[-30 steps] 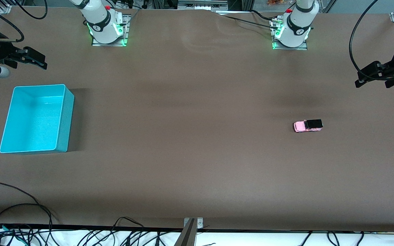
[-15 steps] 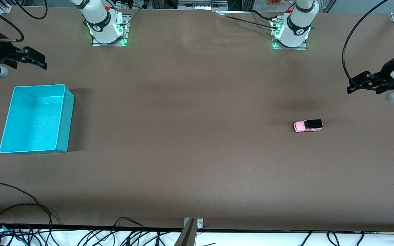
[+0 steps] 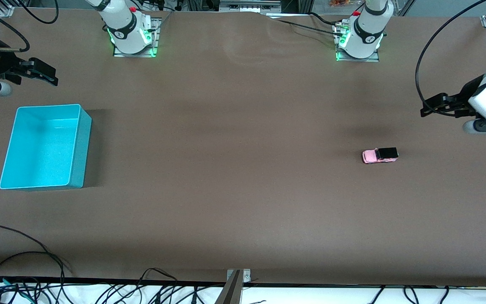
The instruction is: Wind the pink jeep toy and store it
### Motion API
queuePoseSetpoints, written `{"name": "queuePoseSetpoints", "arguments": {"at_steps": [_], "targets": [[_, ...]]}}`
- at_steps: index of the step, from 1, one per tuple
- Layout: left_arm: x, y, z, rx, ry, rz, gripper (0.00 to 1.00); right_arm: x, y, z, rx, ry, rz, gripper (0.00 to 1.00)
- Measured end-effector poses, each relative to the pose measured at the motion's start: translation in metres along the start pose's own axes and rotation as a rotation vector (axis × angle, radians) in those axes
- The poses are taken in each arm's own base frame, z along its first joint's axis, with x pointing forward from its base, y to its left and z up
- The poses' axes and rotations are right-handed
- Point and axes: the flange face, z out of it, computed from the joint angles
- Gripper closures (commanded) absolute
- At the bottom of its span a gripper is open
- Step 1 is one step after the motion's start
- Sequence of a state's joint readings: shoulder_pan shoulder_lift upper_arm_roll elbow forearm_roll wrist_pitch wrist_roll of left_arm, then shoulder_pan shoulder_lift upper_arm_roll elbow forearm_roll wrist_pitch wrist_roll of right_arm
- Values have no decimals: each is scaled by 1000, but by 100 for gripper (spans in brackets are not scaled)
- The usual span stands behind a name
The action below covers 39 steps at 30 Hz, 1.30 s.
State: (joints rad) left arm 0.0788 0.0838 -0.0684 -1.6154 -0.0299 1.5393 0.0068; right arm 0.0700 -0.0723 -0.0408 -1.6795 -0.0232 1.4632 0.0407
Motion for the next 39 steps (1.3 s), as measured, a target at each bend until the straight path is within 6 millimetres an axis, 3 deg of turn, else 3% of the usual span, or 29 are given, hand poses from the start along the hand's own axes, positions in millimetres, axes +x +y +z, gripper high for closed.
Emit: {"name": "queuePoseSetpoints", "arguments": {"at_steps": [13, 19, 30, 34, 39], "targets": [[22, 4, 98, 1, 4, 8, 0, 0, 0, 0, 0, 0, 0, 0], [23, 2, 136, 1, 31, 4, 0, 0, 0, 0, 0, 0, 0, 0], [16, -3, 231, 3, 76, -1, 0, 0, 0, 0, 0, 0, 0, 0], [14, -3, 250, 4, 74, 35, 0, 0, 0, 0, 0, 0, 0, 0], [17, -4, 265, 26, 102, 205, 0, 0, 0, 0, 0, 0, 0, 0]]}}
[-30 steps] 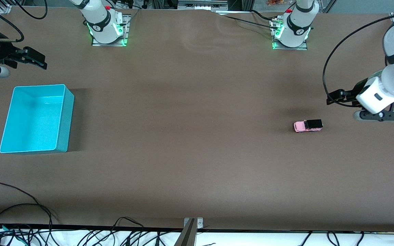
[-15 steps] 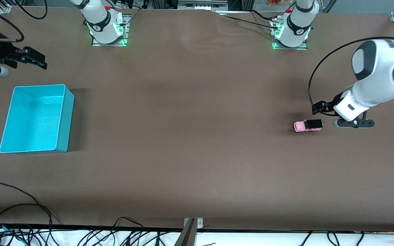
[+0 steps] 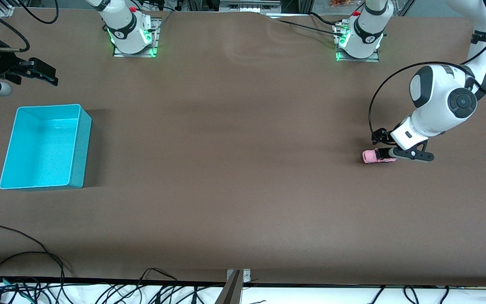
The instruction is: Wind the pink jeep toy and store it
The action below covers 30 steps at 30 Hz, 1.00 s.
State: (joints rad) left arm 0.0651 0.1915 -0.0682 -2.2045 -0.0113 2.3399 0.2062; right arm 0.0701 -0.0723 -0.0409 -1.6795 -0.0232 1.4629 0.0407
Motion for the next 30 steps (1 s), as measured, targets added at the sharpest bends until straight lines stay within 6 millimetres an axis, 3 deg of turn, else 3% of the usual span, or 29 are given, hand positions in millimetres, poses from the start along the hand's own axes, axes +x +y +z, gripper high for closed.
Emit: {"name": "queuePoseSetpoints", "arguments": {"at_steps": [10, 18, 30], "targets": [[-5, -2, 36, 31, -49, 558, 0, -1, 0, 1, 0, -12, 0, 0], [-2, -2, 45, 29, -41, 962, 0, -2, 0, 2, -1, -18, 0, 0], [3, -10, 64, 49, 0, 1261, 0, -3, 1, 3, -1, -30, 1, 0]]}}
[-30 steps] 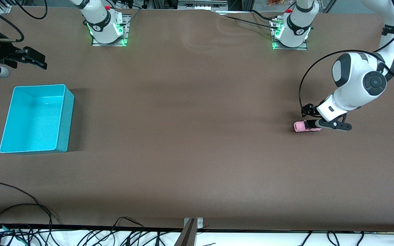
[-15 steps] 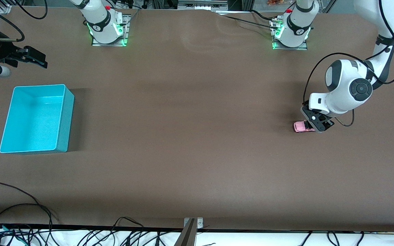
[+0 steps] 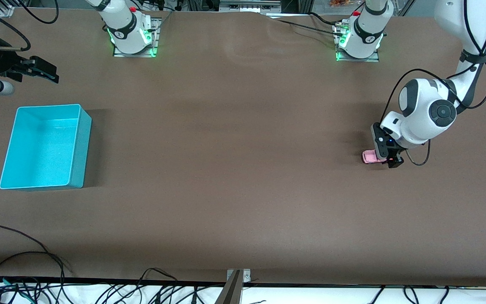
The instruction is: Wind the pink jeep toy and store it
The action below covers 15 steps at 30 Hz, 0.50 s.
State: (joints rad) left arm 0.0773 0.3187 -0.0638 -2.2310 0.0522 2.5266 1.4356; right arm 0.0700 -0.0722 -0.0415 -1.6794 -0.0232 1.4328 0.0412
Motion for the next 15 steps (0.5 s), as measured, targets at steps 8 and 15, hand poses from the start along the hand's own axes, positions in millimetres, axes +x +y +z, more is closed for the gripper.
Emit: {"name": "queuePoseSetpoints", "arguments": {"at_steps": [8, 15], "targets": [[-7, -2, 16, 14, 43, 106, 0, 0, 0, 0, 0, 0, 0, 0], [-10, -3, 18, 15, 43, 116, 0, 0, 0, 0, 0, 0, 1, 0]]}}
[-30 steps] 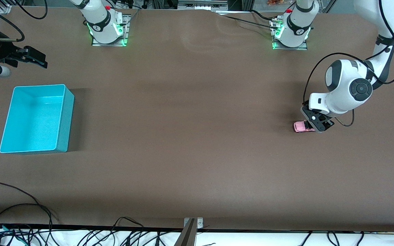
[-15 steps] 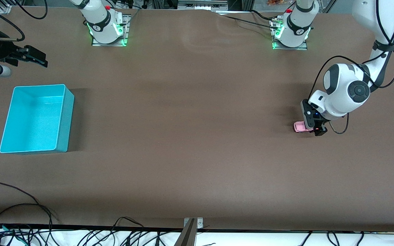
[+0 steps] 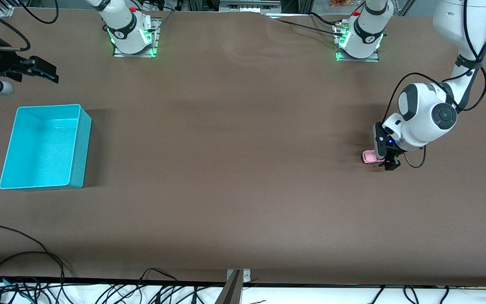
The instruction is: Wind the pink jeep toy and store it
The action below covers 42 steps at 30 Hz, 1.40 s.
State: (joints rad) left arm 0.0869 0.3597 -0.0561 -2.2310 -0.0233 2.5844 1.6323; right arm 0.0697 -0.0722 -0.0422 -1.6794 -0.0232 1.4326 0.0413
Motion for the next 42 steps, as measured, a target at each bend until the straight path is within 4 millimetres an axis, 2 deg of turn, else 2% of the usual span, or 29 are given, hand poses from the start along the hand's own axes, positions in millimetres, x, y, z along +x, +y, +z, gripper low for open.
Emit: {"name": "queuePoseSetpoints", "arguments": {"at_steps": [13, 28, 31, 34, 37, 39, 41, 42], "targets": [[-28, 1, -1, 5, -4, -17, 0, 0, 0, 0, 0, 0, 0, 0], [-29, 3, 5, -7, -2, -17, 1, 0, 0, 0, 0, 0, 0, 0], [-29, 3, 6, -8, -2, -17, 19, 0, 0, 0, 0, 0, 0, 0], [-29, 2, 6, -8, -2, -17, 43, 0, 0, 0, 0, 0, 0, 0], [-29, 2, 6, -8, -2, -17, 56, 0, 0, 0, 0, 0, 0, 0], [-29, 2, 7, -9, -2, -17, 61, 0, 0, 0, 0, 0, 0, 0], [-29, 3, 7, -10, -2, -18, 70, 0, 0, 0, 0, 0, 0, 0], [-29, 3, 8, -11, -2, -18, 71, 0, 0, 0, 0, 0, 0, 0]]}}
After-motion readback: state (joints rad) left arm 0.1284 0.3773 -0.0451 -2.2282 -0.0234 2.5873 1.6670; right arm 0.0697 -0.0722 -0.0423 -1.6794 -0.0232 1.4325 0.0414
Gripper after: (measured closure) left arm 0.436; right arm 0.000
